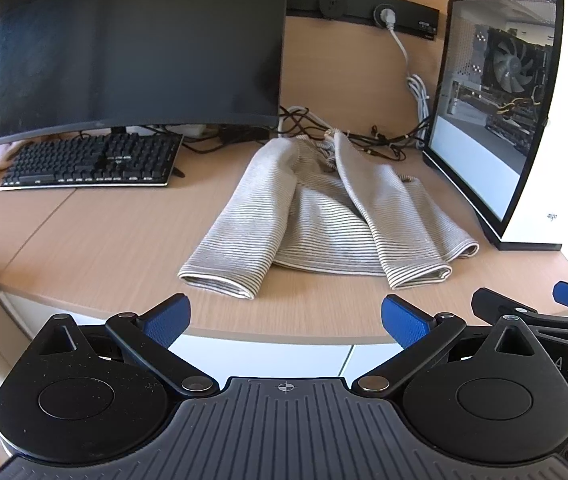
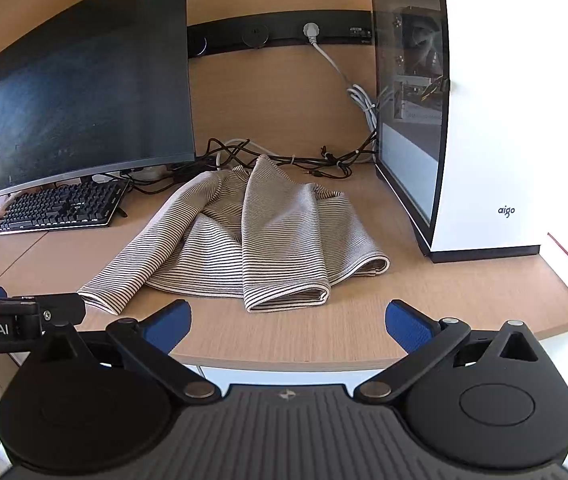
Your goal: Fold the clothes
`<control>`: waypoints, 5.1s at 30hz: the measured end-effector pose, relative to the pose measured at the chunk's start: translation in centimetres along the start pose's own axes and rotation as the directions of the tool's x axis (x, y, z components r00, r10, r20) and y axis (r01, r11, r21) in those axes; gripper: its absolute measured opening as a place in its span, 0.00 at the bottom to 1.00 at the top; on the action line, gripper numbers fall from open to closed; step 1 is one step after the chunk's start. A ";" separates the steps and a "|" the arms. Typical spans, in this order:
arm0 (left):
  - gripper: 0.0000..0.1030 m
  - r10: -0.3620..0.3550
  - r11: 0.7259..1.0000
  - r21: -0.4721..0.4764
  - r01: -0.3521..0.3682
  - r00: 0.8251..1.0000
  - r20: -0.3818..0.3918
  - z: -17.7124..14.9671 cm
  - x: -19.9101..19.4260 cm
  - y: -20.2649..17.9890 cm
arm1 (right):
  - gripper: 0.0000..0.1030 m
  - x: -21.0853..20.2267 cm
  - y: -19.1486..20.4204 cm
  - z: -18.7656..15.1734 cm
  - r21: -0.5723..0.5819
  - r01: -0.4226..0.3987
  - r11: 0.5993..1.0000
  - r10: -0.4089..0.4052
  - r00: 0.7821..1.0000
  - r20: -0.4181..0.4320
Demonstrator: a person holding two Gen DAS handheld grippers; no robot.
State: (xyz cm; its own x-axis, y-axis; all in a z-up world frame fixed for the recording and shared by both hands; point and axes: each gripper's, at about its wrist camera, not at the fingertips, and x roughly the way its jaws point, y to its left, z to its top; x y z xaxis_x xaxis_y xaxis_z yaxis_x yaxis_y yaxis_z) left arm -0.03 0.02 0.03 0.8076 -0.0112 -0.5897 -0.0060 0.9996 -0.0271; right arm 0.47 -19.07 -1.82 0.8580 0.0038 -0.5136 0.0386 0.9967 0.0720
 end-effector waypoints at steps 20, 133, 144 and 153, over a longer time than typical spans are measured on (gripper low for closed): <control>1.00 0.003 1.000 -0.002 -0.003 1.000 -0.007 -0.2 -0.3 0.0 | 1.00 -0.3 0.0 0.1 -0.003 0.001 1.000 -0.001 1.000 0.009; 0.26 -0.139 0.988 -0.102 0.114 0.946 -0.294 10.0 23.0 12.1 | 1.00 25.9 2.8 6.7 0.064 -0.274 0.960 0.276 0.871 -0.405; 0.24 0.006 0.985 -0.170 -0.023 0.995 -0.097 13.0 19.5 17.7 | 0.61 23.0 4.7 11.3 -0.141 -0.016 0.990 -0.017 0.974 -0.226; 0.27 0.010 0.969 -0.245 -0.033 0.996 -0.094 14.1 21.5 20.1 | 0.76 27.9 12.1 10.0 -0.269 -0.050 0.962 -0.022 0.966 -0.257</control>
State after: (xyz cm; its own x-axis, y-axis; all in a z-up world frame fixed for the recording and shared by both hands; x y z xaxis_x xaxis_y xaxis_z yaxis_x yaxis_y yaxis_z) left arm 25.52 20.20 -1.75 0.7483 -0.0038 -0.6634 -0.1763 0.9629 -0.2044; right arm 30.05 -7.73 -6.70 0.6962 0.0029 -0.7179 -0.1434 0.9804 -0.1351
